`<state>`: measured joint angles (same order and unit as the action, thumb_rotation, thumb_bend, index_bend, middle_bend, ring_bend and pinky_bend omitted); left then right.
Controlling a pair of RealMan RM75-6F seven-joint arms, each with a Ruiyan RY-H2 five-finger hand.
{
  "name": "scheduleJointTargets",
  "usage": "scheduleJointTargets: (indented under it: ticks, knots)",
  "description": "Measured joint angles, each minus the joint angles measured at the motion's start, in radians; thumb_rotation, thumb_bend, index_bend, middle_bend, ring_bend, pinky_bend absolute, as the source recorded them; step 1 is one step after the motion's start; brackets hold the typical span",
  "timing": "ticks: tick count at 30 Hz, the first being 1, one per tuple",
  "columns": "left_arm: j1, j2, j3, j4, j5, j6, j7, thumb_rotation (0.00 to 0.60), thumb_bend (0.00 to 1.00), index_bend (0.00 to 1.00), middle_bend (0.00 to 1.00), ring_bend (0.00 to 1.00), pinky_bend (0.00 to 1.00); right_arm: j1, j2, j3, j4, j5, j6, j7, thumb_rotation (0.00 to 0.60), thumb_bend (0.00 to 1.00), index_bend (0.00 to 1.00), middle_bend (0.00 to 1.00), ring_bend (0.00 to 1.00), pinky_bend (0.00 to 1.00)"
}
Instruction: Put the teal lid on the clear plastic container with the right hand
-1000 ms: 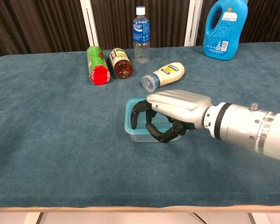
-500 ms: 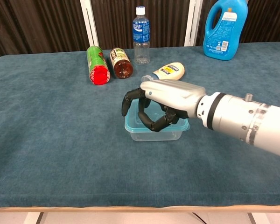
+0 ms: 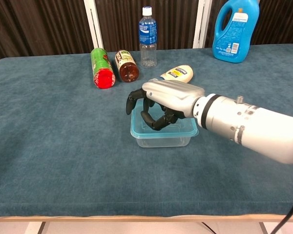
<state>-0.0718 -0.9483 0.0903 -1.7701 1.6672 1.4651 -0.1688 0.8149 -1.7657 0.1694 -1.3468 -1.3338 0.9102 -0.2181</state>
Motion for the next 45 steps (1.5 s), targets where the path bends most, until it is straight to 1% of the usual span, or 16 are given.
scheduleJointTargets:
  ticks: [8, 17, 36, 45]
  knots:
    - [-0.001, 0.001, 0.001, -0.002, -0.001, -0.003, 0.001, 0.600, 0.36, 0.19, 0.15, 0.15, 0.29, 0.012, -0.022, 0.013, 0.033, 0.006, 0.000, 0.017, 0.600, 0.80, 0.45, 0.38, 0.40, 0.40]
    - [-0.001, 0.002, 0.001, -0.002, -0.003, -0.003, -0.003, 0.600, 0.36, 0.19, 0.15, 0.15, 0.29, 0.021, -0.042, 0.015, 0.066, -0.004, 0.005, 0.034, 0.600, 0.80, 0.45, 0.38, 0.40, 0.40]
    - [0.000, 0.004, 0.001, 0.000, -0.003, -0.002, -0.011, 0.600, 0.36, 0.19, 0.15, 0.15, 0.29, 0.012, -0.055, -0.019, 0.119, -0.013, -0.018, 0.090, 0.600, 0.80, 0.45, 0.38, 0.40, 0.40]
    - [0.001, 0.004, 0.001, 0.000, -0.002, -0.001, -0.011, 0.600, 0.37, 0.19, 0.15, 0.15, 0.29, 0.003, -0.051, -0.039, 0.132, -0.034, -0.019, 0.115, 0.600, 0.80, 0.45, 0.38, 0.40, 0.40]
